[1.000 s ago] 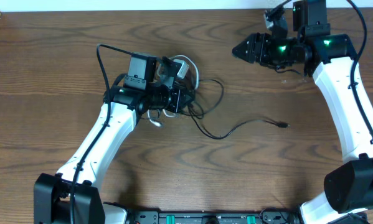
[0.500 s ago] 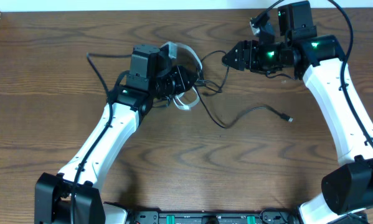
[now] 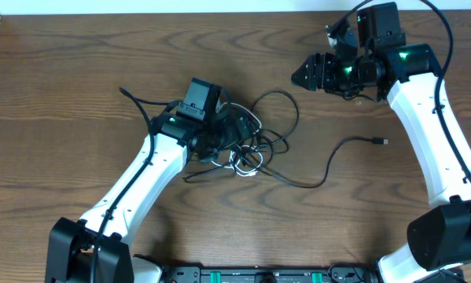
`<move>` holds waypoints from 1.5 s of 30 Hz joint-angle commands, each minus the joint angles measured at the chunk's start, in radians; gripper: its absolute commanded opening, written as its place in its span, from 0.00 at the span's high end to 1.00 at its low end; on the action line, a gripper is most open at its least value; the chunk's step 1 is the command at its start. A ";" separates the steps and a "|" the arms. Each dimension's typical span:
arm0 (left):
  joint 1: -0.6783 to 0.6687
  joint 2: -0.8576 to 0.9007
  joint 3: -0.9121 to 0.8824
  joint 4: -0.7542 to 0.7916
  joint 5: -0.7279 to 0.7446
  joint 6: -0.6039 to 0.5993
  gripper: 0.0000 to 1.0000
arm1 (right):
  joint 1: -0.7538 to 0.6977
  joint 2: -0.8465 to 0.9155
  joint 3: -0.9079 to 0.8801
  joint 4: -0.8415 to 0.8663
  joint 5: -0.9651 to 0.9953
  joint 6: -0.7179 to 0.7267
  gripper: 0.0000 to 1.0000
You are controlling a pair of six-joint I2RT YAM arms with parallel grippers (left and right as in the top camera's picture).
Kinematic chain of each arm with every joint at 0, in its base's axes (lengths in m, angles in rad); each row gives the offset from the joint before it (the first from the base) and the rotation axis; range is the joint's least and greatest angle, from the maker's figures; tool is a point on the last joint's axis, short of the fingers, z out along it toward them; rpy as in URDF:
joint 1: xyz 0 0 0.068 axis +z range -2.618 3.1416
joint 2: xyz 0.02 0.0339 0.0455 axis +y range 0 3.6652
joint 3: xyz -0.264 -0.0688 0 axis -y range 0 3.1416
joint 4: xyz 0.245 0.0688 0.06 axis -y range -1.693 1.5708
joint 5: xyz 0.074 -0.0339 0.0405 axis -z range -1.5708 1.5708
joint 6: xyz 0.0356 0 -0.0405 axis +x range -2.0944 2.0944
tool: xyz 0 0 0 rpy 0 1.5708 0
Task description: Untangle cables
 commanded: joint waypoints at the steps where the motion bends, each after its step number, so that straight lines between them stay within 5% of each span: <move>1: 0.008 -0.002 0.012 -0.019 -0.214 0.231 0.01 | 0.019 0.008 0.013 -0.006 0.042 -0.018 0.32; 5: 0.049 -0.002 0.012 0.017 -0.225 0.309 0.00 | 0.043 0.008 0.011 -0.020 0.076 -0.032 0.31; 14: 0.071 0.075 0.012 0.079 0.003 0.410 0.30 | 0.079 0.008 -0.035 -0.006 0.094 -0.047 0.31; 20: 0.054 0.169 0.012 0.121 0.041 0.210 0.39 | 0.072 0.008 -0.042 -0.003 0.117 -0.046 0.31; 25: 0.054 0.196 0.012 0.121 0.038 0.068 0.59 | 0.046 0.008 -0.042 -0.016 0.116 -0.047 0.31; 34: 0.054 0.196 0.012 0.106 0.039 -0.031 0.71 | 0.040 0.008 -0.042 -0.016 0.116 -0.047 0.31; 45: 0.005 0.196 0.009 0.103 0.037 -0.053 0.72 | 0.039 0.008 -0.042 -0.017 0.116 -0.050 0.31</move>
